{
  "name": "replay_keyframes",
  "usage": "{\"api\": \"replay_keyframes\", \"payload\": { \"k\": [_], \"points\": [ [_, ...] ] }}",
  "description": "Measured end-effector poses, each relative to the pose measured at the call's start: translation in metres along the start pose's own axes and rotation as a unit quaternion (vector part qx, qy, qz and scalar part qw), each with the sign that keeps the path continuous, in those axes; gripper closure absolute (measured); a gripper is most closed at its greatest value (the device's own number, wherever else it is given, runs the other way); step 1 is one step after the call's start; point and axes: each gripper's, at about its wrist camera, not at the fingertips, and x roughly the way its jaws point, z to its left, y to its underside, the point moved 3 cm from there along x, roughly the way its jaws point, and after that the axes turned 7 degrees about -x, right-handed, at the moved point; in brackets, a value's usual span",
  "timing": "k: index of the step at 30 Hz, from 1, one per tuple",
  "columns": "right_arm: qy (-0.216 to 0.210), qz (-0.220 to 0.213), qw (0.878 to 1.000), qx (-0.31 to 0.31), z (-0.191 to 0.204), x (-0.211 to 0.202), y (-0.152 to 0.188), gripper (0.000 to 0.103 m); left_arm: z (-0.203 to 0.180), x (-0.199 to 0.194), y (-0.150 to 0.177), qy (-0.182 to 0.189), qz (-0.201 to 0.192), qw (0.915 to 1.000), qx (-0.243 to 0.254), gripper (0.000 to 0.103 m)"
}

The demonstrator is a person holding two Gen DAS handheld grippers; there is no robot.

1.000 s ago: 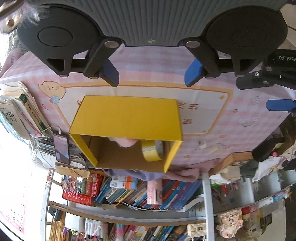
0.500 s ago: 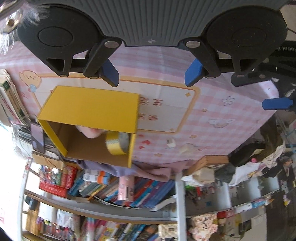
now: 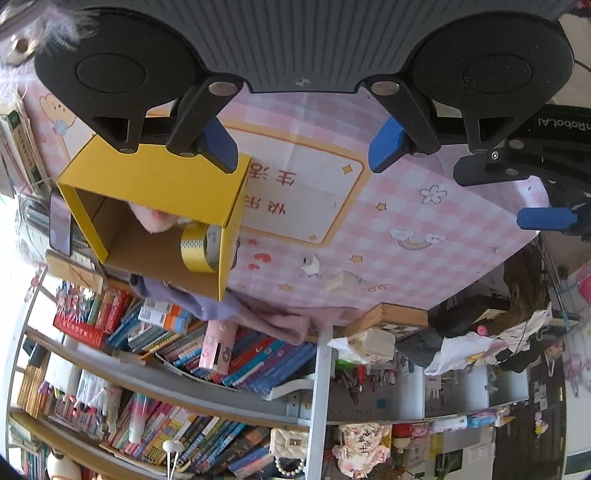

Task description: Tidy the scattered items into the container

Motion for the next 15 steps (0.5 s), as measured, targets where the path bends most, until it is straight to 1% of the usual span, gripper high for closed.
{"api": "replay_keyframes", "payload": {
  "k": [7,12,15],
  "points": [
    [-0.025,0.011,1.0,-0.003,0.006,0.028,-0.006,0.029,0.014,0.015,-0.006,-0.023,0.006,0.9997,-0.003,0.01],
    [-0.035,0.016,0.999,-0.01,0.007,0.058,-0.017,0.03,0.022,0.039,-0.017,-0.025,0.012,0.9996,-0.001,0.01],
    [-0.043,0.025,0.999,-0.005,0.004,0.081,-0.028,0.03,0.026,0.057,-0.03,-0.029,0.018,0.9994,0.009,0.01]
  ]
}}
